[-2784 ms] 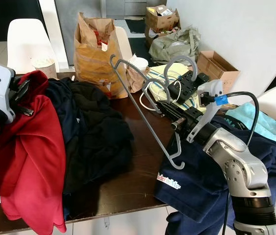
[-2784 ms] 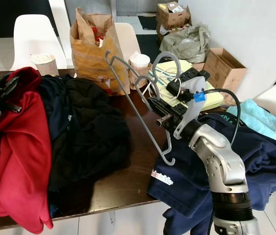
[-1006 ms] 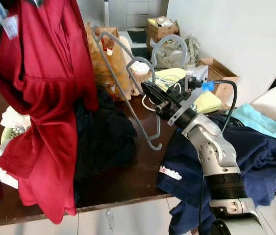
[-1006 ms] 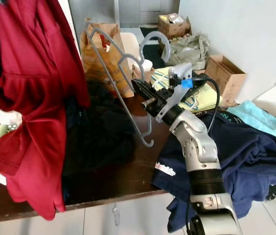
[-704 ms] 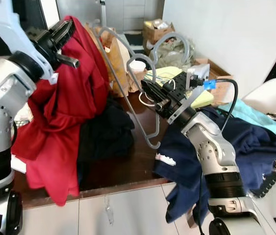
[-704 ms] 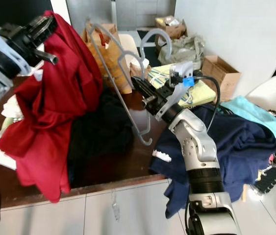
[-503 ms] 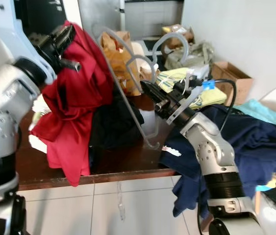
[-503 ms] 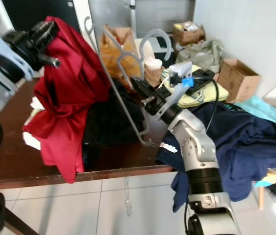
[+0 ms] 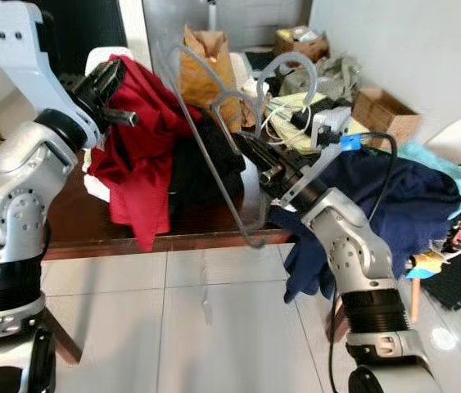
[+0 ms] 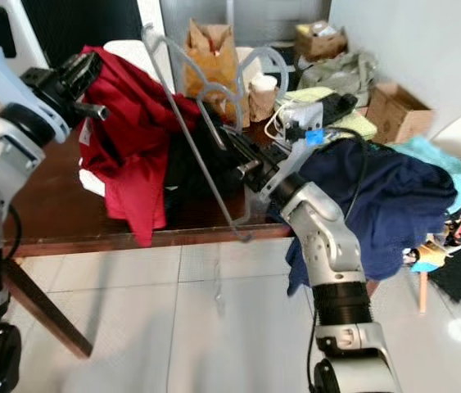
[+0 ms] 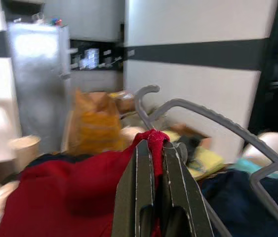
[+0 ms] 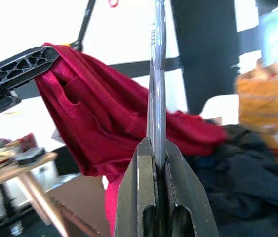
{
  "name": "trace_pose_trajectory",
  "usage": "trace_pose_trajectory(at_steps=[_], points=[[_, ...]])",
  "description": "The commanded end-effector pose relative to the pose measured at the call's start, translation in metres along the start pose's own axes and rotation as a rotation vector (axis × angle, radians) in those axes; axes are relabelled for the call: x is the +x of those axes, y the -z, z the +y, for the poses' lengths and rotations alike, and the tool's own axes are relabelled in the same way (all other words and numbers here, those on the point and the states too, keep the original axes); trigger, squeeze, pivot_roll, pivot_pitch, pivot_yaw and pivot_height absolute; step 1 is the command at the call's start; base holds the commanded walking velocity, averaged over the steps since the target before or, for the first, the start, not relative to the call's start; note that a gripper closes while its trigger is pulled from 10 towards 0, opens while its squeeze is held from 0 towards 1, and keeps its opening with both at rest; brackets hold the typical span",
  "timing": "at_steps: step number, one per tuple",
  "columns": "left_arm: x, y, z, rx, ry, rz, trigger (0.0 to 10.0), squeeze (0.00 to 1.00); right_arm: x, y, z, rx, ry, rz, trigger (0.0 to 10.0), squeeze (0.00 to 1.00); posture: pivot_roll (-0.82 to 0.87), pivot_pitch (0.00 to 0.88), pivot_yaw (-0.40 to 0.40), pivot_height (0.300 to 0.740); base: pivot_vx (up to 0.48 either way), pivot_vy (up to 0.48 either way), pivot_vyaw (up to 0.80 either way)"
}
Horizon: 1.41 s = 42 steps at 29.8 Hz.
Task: Hang hanger
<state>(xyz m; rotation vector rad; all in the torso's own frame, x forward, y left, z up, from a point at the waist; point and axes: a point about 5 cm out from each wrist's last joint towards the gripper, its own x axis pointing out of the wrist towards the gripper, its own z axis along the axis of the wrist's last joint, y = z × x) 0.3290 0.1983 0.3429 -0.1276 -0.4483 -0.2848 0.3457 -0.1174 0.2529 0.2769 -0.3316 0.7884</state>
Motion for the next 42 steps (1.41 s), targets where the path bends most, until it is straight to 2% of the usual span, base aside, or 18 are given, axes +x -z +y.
trace_pose_trajectory(at_steps=[1, 4, 7, 10, 12, 15, 16, 20, 31, 40, 42], points=[[0.002, 0.009, 0.005, -0.003, -0.022, 0.016, 10.0, 0.0, 0.0, 0.001, 0.001, 0.009, 0.005, -0.001, 10.0, 0.0, -0.01, 0.0, 0.025, 0.74, -0.337, 0.0, 0.0], [0.003, 0.015, 0.004, -0.01, -0.022, 0.032, 10.0, 0.0, 0.0, 0.001, 0.001, 0.007, 0.008, 0.0, 10.0, 0.0, -0.01, 0.0, 0.026, 0.74, -0.335, 0.0, 0.0], [0.003, 0.022, -0.003, -0.008, 0.004, 0.052, 10.0, 0.0, -0.001, 0.001, 0.0, 0.006, 0.011, 0.0, 10.0, 0.0, -0.01, 0.0, 0.027, 0.74, -0.334, 0.0, 0.0], [0.004, 0.027, -0.012, -0.02, 0.034, 0.065, 10.0, 0.0, -0.002, 0.001, 0.0, 0.007, 0.014, -0.002, 10.0, 0.0, -0.01, 0.0, 0.027, 0.74, -0.334, 0.0, 0.0], [0.005, 0.035, -0.025, -0.04, 0.072, 0.082, 10.0, 0.0, -0.002, 0.001, -0.001, 0.009, 0.018, -0.002, 10.0, 0.0, -0.01, 0.0, 0.027, 0.74, -0.334, 0.0, 0.0], [0.005, 0.039, -0.031, -0.044, 0.092, 0.092, 10.0, 0.0, -0.002, 0.001, -0.001, 0.009, 0.019, -0.002, 10.0, 0.0, -0.01, 0.0, 0.029, 0.74, -0.336, 0.0, 0.0], [0.006, 0.044, -0.04, -0.054, 0.118, 0.103, 10.0, 0.0, -0.002, 0.001, -0.001, 0.011, 0.02, -0.002, 10.0, 0.0, -0.01, 0.0, 0.027, 0.74, -0.337, 0.0, 0.0], [0.007, 0.05, -0.045, -0.07, 0.13, 0.107, 10.0, 0.0, -0.003, 0.001, -0.001, 0.014, 0.022, 0.001, 10.0, 0.0, -0.01, 0.0, 0.028, 0.74, -0.335, 0.0, 0.0], [0.01, 0.047, -0.037, -0.066, 0.107, 0.084, 10.0, 0.0, -0.003, 0.003, -0.004, 0.015, 0.048, 0.02, 10.0, 0.0, -0.01, 0.0, 0.029, 0.74, -0.24, 0.0, -0.65], [0.003, 0.052, -0.024, 0.022, 0.1, 0.109, 10.0, 0.0, -0.007, 0.007, -0.017, -0.01, 0.149, 0.07, 10.0, 0.0, -0.02, 0.0, 0.03, 0.74, 0.0, 0.0, -0.8], [-0.001, 0.054, -0.017, 0.07, 0.083, 0.12, 10.0, 0.0, -0.009, 0.008, -0.022, -0.016, 0.178, 0.085, 10.0, 0.0, -0.02, 0.0, 0.032, 0.74, 0.0, 0.0, -0.8]])
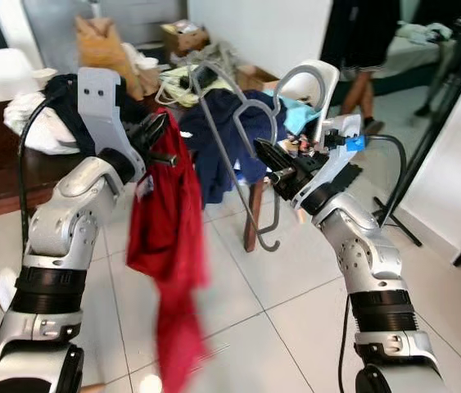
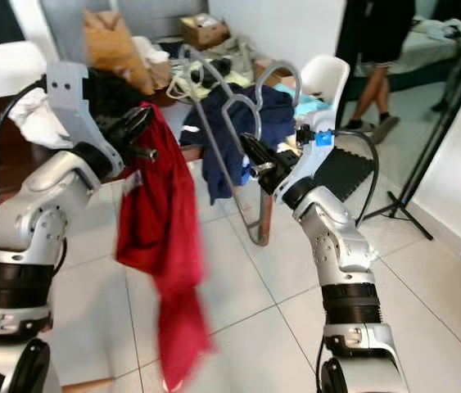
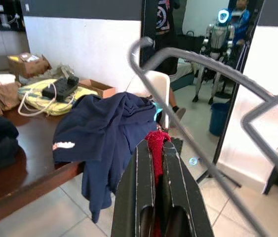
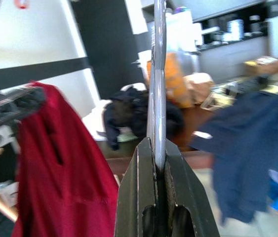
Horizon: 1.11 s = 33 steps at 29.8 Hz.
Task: Hang hanger
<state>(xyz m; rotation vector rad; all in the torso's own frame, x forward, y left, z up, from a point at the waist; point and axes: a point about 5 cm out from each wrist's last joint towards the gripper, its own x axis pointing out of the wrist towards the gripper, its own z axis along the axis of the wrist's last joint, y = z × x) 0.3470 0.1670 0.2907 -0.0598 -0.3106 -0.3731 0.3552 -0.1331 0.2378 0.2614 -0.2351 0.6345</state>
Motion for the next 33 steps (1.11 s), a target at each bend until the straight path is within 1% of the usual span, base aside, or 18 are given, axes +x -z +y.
trace_pose_trajectory(at_steps=[1, 2, 3, 5, 6, 8, 10, 12, 16, 18, 19, 21, 26, 27, 30, 31, 32, 33], points=[[-0.005, -0.003, 0.01, 0.091, -0.027, -0.017, 10.0, 0.0, 0.0, -0.001, -0.005, -0.016, 0.031, 0.02, 10.0, 0.0, -0.02, 0.0, 0.033, 0.74, 0.0, 0.0, -0.8], [-0.007, -0.002, 0.014, 0.123, -0.037, -0.011, 10.0, 0.0, -0.001, 0.0, -0.007, -0.022, 0.041, 0.03, 10.0, 0.0, -0.02, 0.0, 0.033, 0.74, 0.0, 0.0, -0.8], [-0.007, -0.002, 0.014, 0.123, -0.037, -0.011, 10.0, 0.0, -0.001, 0.0, -0.007, -0.022, 0.041, 0.03, 10.0, 0.0, -0.02, 0.0, 0.033, 0.74, 0.0, 0.0, -0.8], [-0.01, 0.001, 0.02, 0.2, -0.054, 0.003, 10.0, 0.0, -0.003, 0.001, -0.01, -0.033, 0.055, 0.047, 10.0, 0.0, -0.03, 0.0, 0.035, 0.74, 0.0, 0.0, -0.8], [-0.01, 0.001, 0.02, 0.2, -0.054, 0.003, 10.0, 0.0, -0.003, 0.001, -0.01, -0.033, 0.055, 0.047, 10.0, 0.0, -0.03, 0.0, 0.035, 0.74, 0.0, 0.0, -0.8], [-0.012, 0.003, 0.025, 0.3, -0.049, -0.005, 10.0, 0.0, -0.006, 0.003, -0.013, -0.061, 0.062, 0.083, 10.0, 0.0, -0.03, 0.0, 0.039, 0.74, 0.0, 0.0, -0.8], [-0.014, 0.001, 0.024, 0.372, -0.016, -0.035, 10.0, 0.0, -0.01, 0.007, -0.016, -0.094, 0.064, 0.126, 10.0, 0.0, -0.03, 0.0, 0.041, 0.74, 0.0, 0.0, -0.8], [-0.014, -0.001, 0.023, 0.397, -0.001, -0.055, 10.0, 0.0, -0.013, 0.009, -0.019, -0.107, 0.068, 0.147, 10.0, 0.0, -0.04, 0.0, 0.045, 0.74, 0.0, 0.0, -0.8], [-0.014, -0.002, 0.022, 0.401, 0.001, -0.061, 10.0, 0.0, -0.014, 0.009, -0.02, -0.11, 0.071, 0.152, 10.0, 0.0, -0.04, 0.0, 0.045, 0.74, 0.0, 0.0, -0.8], [-0.013, -0.002, 0.022, 0.404, -0.005, -0.075, 10.0, 0.0, -0.021, 0.009, -0.026, -0.131, 0.074, 0.183, 10.0, 0.0, -0.04, 0.0, 0.047, 0.74, 0.0, 0.0, -0.8], [-0.013, -0.002, 0.022, 0.404, -0.005, -0.075, 10.0, 0.0, -0.021, 0.009, -0.026, -0.131, 0.074, 0.183, 10.0, 0.0, -0.04, 0.0, 0.047, 0.74, 0.0, 0.0, -0.8], [-0.012, 0.001, 0.023, 0.385, -0.026, -0.073, 10.0, 0.0, -0.03, 0.007, -0.033, -0.163, 0.064, 0.217, 10.0, 0.0, -0.05, 0.0, 0.049, 0.74, 0.0, 0.0, -0.8], [-0.012, 0.005, 0.024, 0.356, -0.041, -0.07, 10.0, 0.0, -0.04, 0.004, -0.039, -0.191, 0.053, 0.247, 10.0, 0.0, -0.05, 0.0, 0.048, 0.74, 0.0, 0.0, -0.8], [-0.013, 0.006, 0.024, 0.346, -0.049, -0.07, 10.0, 0.0, -0.045, 0.002, -0.042, -0.206, 0.038, 0.261, 10.0, 0.0, -0.05, 0.0, 0.049, 0.74, 0.0, 0.0, -0.8], [-0.013, 0.007, 0.026, 0.346, -0.059, -0.074, 10.0, 0.0, -0.05, -0.001, -0.044, -0.222, 0.021, 0.276, 10.0, 0.0, -0.05, 0.0, 0.049, 0.74, 0.0, 0.0, -0.8], [-0.013, 0.006, 0.03, 0.332, -0.087, -0.08, 10.0, 0.0, -0.058, -0.004, -0.047, -0.241, 0.004, 0.294, 10.0, 0.0, -0.05, 0.0, 0.051, 0.74, 0.0, 0.0, -0.8], [-0.013, 0.006, 0.03, 0.332, -0.087, -0.08, 10.0, 0.0, -0.058, -0.004, -0.047, -0.241, 0.004, 0.294, 10.0, 0.0, -0.05, 0.0, 0.051, 0.74, 0.0, 0.0, -0.8], [-0.014, 0.005, 0.036, 0.306, -0.116, -0.089, 10.0, 0.0, -0.065, -0.006, -0.049, -0.254, -0.014, 0.309, 10.0, 0.0, -0.05, 0.0, 0.054, 0.74, 0.0, 0.0, -0.8]])
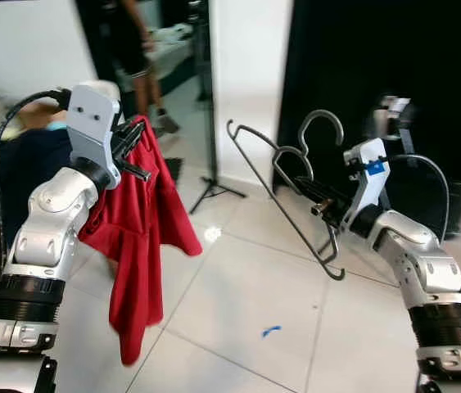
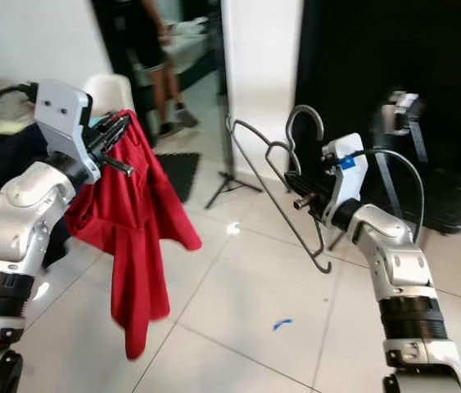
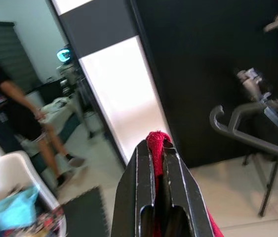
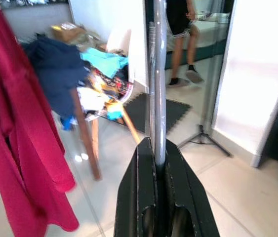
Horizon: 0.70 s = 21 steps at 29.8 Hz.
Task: Hang hanger
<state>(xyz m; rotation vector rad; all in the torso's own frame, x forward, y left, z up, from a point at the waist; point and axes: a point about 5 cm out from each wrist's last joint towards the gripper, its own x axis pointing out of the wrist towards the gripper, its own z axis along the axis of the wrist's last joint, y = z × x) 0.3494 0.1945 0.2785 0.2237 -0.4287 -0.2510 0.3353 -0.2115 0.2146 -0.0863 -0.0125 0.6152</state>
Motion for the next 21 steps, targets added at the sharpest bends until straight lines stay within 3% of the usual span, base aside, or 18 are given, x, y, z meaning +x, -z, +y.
trace_pose_trajectory(at_steps=[1, 3, 4, 6, 10, 11, 13, 14, 16, 18, 19, 20, 21], points=[[-0.002, -0.001, 0.015, -0.034, -0.078, -0.018, 10.0, 0.0, -0.006, -0.002, 0.002, -0.011, -0.043, 0.002, 10.0, 0.0, -0.06, 0.0, 0.054, 0.74, 0.0, 0.0, -0.8], [-0.002, -0.003, 0.022, -0.114, -0.121, -0.026, 10.0, 0.0, -0.012, -0.001, 0.002, -0.023, -0.077, 0.014, 10.0, 0.0, -0.06, 0.0, 0.056, 0.74, 0.0, 0.0, -0.8], [-0.002, -0.003, 0.022, -0.114, -0.121, -0.026, 10.0, 0.0, -0.012, -0.001, 0.002, -0.023, -0.077, 0.014, 10.0, 0.0, -0.06, 0.0, 0.056, 0.74, 0.0, 0.0, -0.8], [-0.001, -0.003, 0.027, -0.211, -0.162, -0.031, 10.0, 0.0, -0.016, 0.001, 0.006, -0.032, -0.114, 0.025, 10.0, 0.0, -0.06, 0.0, 0.056, 0.74, 0.0, 0.0, -0.8], [-0.001, 0.002, 0.038, -0.504, -0.267, -0.028, 10.0, 0.0, -0.023, 0.004, 0.016, -0.043, -0.206, 0.043, 10.0, 0.0, -0.06, 0.0, 0.059, 0.74, 0.0, 0.0, -0.75], [-0.001, 0.002, 0.038, -0.504, -0.267, -0.028, 10.0, 0.0, -0.023, 0.004, 0.016, -0.043, -0.206, 0.043, 10.0, 0.0, -0.06, 0.0, 0.059, 0.74, 0.0, 0.0, -0.61], [-0.001, 0.007, 0.042, -0.628, -0.279, -0.017, 10.0, 0.0, -0.028, 0.003, 0.02, -0.049, -0.26, 0.041, 10.0, 0.0, -0.06, 0.0, 0.06, 0.74, 0.0, 0.0, 0.0], [-0.001, 0.007, 0.042, -0.628, -0.279, -0.017, 10.0, 0.0, -0.028, 0.003, 0.02, -0.049, -0.26, 0.041, 10.0, 0.0, -0.06, 0.0, 0.06, 0.74, 0.0, 0.0, 0.0], [-0.001, 0.002, 0.035, -0.726, -0.133, -0.035, 10.0, 0.0, -0.04, 0.0, 0.027, -0.051, -0.356, 0.042, 10.0, 0.0, -0.06, 0.0, 0.063, 0.74, 0.0, 0.0, 0.0], [-0.001, 0.002, 0.035, -0.726, -0.133, -0.035, 10.0, 0.0, -0.04, 0.0, 0.027, -0.051, -0.356, 0.042, 10.0, 0.0, -0.06, 0.0, 0.063, 0.74, 0.0, 0.0, 0.0], [-0.001, -0.003, 0.03, -0.742, -0.04, -0.056, 10.0, 0.0, -0.045, -0.002, 0.029, -0.05, -0.389, 0.043, 10.0, 0.0, -0.06, 0.0, 0.066, 0.74, 0.0, 0.0, 0.0], [-0.001, -0.003, 0.03, -0.742, -0.04, -0.056, 10.0, 0.0, -0.045, -0.002, 0.029, -0.05, -0.389, 0.043, 10.0, 0.0, -0.06, 0.0, 0.066, 0.74, 0.0, 0.0, 0.0], [-0.003, -0.008, 0.025, -0.729, 0.04, -0.08, 10.0, 0.0, -0.05, -0.003, 0.03, -0.044, -0.412, 0.037, 10.0, 0.0, -0.06, 0.0, 0.068, 0.74, 0.0, 0.0, 0.0]])
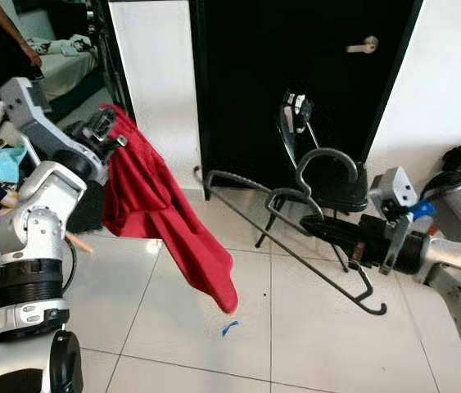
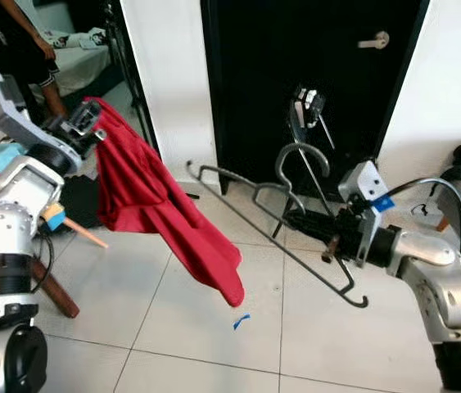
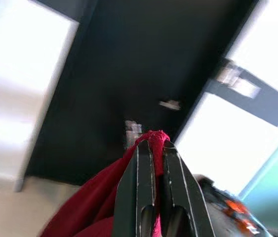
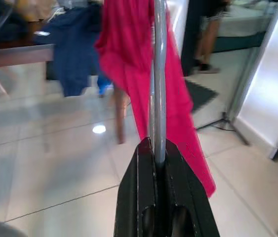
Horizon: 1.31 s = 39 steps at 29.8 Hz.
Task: Hang hanger
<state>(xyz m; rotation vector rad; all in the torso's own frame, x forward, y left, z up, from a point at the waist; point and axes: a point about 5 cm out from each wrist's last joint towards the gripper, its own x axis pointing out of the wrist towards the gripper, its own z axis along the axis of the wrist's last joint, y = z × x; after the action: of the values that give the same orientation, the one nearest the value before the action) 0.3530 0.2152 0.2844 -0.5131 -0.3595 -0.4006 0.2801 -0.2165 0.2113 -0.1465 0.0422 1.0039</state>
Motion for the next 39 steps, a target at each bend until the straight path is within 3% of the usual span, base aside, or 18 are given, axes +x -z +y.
trace_pose_trajectory(at_steps=[1, 3, 7, 12, 15, 18, 20, 24, 26, 29, 35, 39], points=[[-0.003, -0.009, -0.008, 0.024, 0.096, -0.003, 10.0, 0.0, -0.004, -0.006, 0.005, 0.003, -0.039, -0.025, 10.0, 0.0, -0.06, 0.0, 0.068, 0.74, 0.0, 0.0, 0.0], [-0.003, -0.009, -0.008, 0.024, 0.096, -0.003, 10.0, 0.0, -0.004, -0.006, 0.005, 0.003, -0.039, -0.025, 10.0, 0.0, -0.06, 0.0, 0.068, 0.74, 0.0, 0.0, 0.0], [-0.001, -0.021, -0.016, -0.003, 0.177, -0.011, 10.0, 0.0, -0.007, -0.012, 0.022, 0.033, -0.158, -0.062, 10.0, 0.0, -0.06, 0.0, 0.074, 0.74, 0.0, 0.0, 0.0], [0.002, -0.028, -0.014, -0.045, 0.147, -0.026, 10.0, 0.0, -0.006, -0.013, 0.031, 0.041, -0.215, -0.063, 10.0, 0.0, -0.06, 0.0, 0.076, 0.74, 0.0, 0.0, 0.0], [0.004, -0.027, -0.011, -0.149, 0.097, -0.036, 10.0, 0.0, -0.005, -0.018, 0.039, 0.041, -0.272, -0.078, 10.0, 0.0, -0.06, 0.0, 0.076, 0.74, 0.0, 0.0, 0.0], [0.005, -0.025, -0.011, -0.175, 0.094, -0.035, 10.0, 0.0, -0.005, -0.019, 0.04, 0.04, -0.279, -0.081, 10.0, 0.0, -0.06, 0.0, 0.077, 0.74, 0.0, 0.0, 0.0], [0.006, -0.017, -0.01, -0.287, 0.046, -0.024, 10.0, 0.0, -0.004, -0.023, 0.042, 0.038, -0.29, -0.099, 10.0, 0.0, -0.05, 0.0, 0.08, 0.74, 0.0, 0.0, 0.0], [0.008, -0.005, -0.01, -0.365, -0.013, -0.015, 10.0, 0.0, 0.002, -0.027, 0.044, 0.034, -0.294, -0.114, 10.0, 0.0, -0.05, 0.0, 0.08, 0.74, 0.0, 0.0, 0.0], [0.008, -0.005, -0.01, -0.365, -0.013, -0.015, 10.0, 0.0, 0.002, -0.027, 0.044, 0.034, -0.294, -0.114, 10.0, 0.0, -0.05, 0.0, 0.08, 0.74, 0.0, 0.0, 0.0], [0.011, 0.013, -0.016, -0.393, -0.09, 0.005, 10.0, 0.0, 0.024, -0.019, 0.046, 0.028, -0.244, -0.043, 10.0, 0.0, -0.05, 0.0, 0.081, 0.74, 0.0, 0.0, 0.0], [0.016, 0.018, -0.022, -0.406, -0.122, 0.008, 10.0, 0.0, 0.037, -0.017, 0.047, 0.025, -0.217, -0.015, 10.0, 0.0, -0.05, 0.0, 0.084, 0.74, 0.0, 0.0, 0.0], [0.022, 0.019, -0.031, -0.429, -0.13, 0.004, 10.0, 0.0, 0.048, -0.016, 0.036, 0.02, -0.101, 0.025, 10.0, 0.0, -0.05, 0.0, 0.086, 0.74, 0.0, 0.0, 0.0]])
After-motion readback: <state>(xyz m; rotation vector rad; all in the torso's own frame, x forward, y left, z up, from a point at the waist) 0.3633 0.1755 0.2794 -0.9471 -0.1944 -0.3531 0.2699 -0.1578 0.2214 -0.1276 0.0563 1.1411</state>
